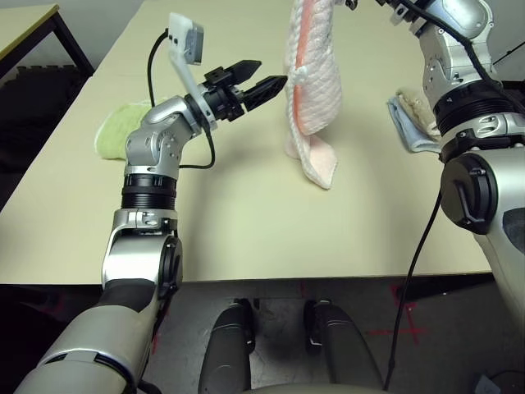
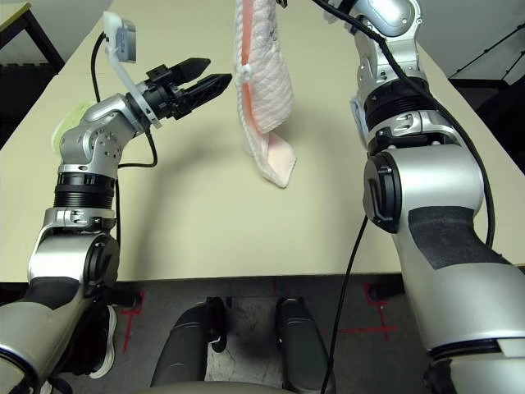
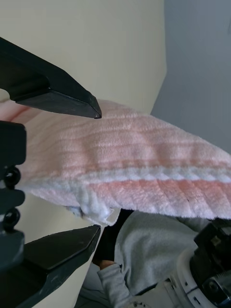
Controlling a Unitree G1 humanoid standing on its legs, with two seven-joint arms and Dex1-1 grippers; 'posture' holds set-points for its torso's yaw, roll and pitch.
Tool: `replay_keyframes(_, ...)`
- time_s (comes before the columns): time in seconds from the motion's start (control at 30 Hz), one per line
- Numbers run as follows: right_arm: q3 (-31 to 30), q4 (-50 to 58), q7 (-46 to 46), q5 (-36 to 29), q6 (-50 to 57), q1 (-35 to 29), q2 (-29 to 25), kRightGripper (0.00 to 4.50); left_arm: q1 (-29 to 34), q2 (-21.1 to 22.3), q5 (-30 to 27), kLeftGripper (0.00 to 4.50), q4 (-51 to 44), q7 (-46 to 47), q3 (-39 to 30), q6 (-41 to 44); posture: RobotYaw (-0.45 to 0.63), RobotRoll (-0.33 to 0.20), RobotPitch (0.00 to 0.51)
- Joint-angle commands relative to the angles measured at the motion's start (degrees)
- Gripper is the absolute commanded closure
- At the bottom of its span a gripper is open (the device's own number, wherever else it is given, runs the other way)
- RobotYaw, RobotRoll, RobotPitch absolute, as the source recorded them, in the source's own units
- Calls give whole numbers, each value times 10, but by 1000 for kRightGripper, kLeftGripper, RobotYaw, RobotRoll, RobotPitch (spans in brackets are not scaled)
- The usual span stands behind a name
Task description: Fold the towel and set it aside.
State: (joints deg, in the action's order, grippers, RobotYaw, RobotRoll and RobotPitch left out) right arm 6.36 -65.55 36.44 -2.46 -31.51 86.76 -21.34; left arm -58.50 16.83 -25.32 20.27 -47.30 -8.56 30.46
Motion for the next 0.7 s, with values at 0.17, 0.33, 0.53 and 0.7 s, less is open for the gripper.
replay_keyframes(0.17, 6, -2, -13, -6, 14, 16, 4, 4444, 1, -26, 13, 0, -20, 69, 29, 28, 66, 0, 154)
replay_keyframes(0.33, 9, 0, -15, -8, 21, 18, 2, 4444, -7, -56, 41, 0, 25, 101, 55, 5, 58, 0, 155)
replay_keyframes(0.53, 12, 4, -18, -8, 23, 20, -3, 4444, -20, -59, 87, 0, 117, 154, 67, -1, 49, 0, 160)
replay_keyframes(0.7, 13, 4, -23, -6, 23, 25, -12, 4444, -23, -40, 122, 0, 183, 175, 71, -24, 42, 0, 160)
